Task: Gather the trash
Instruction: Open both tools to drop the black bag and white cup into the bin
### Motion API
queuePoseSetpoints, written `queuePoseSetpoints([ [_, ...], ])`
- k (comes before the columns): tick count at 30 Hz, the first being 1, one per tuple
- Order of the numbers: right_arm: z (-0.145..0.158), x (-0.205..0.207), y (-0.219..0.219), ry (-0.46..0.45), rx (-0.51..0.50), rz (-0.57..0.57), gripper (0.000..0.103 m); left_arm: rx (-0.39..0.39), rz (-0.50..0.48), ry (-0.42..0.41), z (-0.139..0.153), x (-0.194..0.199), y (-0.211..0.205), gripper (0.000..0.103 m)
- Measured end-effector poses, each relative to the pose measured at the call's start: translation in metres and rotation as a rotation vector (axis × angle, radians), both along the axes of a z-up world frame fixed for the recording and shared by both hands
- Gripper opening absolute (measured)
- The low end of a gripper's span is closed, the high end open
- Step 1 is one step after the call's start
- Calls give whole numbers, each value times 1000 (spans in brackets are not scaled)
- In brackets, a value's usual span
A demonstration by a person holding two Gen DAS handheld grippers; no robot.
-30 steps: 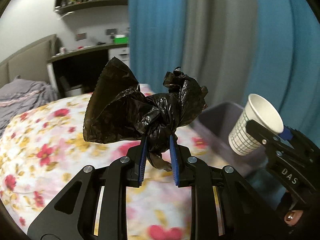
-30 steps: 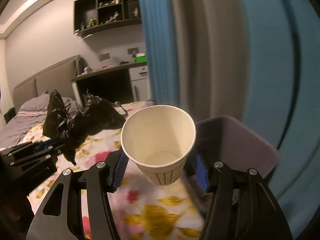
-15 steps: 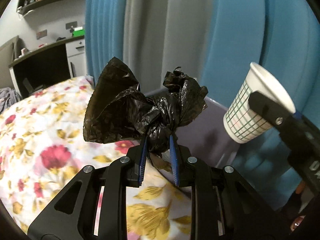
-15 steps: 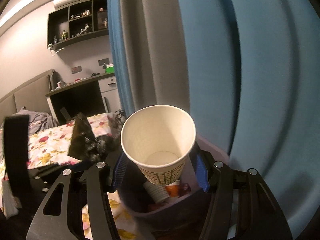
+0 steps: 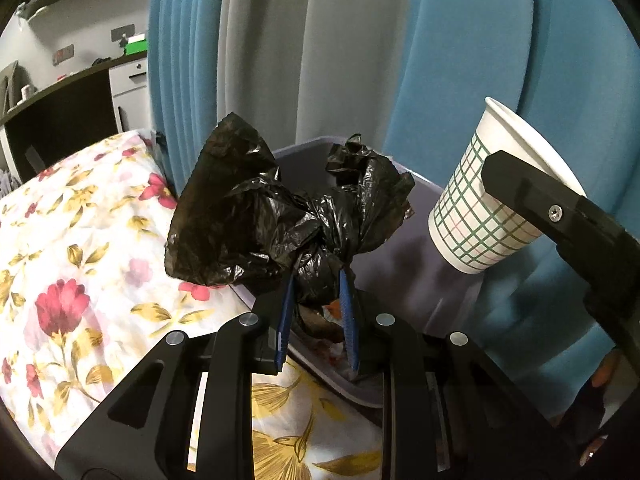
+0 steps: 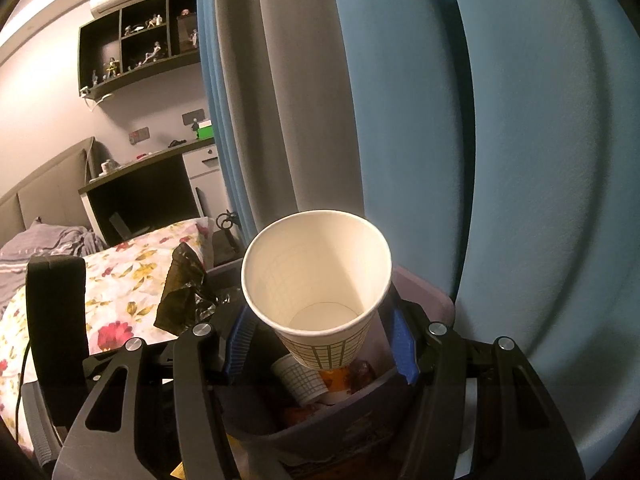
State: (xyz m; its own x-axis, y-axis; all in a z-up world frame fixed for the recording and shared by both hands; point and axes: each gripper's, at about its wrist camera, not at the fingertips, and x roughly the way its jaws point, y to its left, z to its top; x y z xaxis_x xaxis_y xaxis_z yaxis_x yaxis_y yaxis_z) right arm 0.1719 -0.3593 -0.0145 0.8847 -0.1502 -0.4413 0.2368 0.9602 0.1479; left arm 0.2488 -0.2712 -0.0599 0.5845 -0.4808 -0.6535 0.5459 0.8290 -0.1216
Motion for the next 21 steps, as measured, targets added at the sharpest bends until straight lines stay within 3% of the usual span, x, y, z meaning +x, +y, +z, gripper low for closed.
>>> queuePoseSetpoints([
  [5, -1, 4, 0, 6, 9, -2, 58, -21, -11, 25, -6, 4, 2, 25],
  [7, -2, 7, -1, 12, 10, -1, 58, -22, -24, 15, -7, 4, 4, 34],
  [11, -9, 14, -2, 42, 30, -1, 59, -20, -15, -13, -6, 1, 16, 71],
  [17, -29, 28, -4, 115, 87, 8, 61, -43, 115, -19, -5, 3, 64, 78],
  [21, -39, 34, -1, 150, 91, 23, 62, -44, 212, -90, 5, -10, 95, 89],
])
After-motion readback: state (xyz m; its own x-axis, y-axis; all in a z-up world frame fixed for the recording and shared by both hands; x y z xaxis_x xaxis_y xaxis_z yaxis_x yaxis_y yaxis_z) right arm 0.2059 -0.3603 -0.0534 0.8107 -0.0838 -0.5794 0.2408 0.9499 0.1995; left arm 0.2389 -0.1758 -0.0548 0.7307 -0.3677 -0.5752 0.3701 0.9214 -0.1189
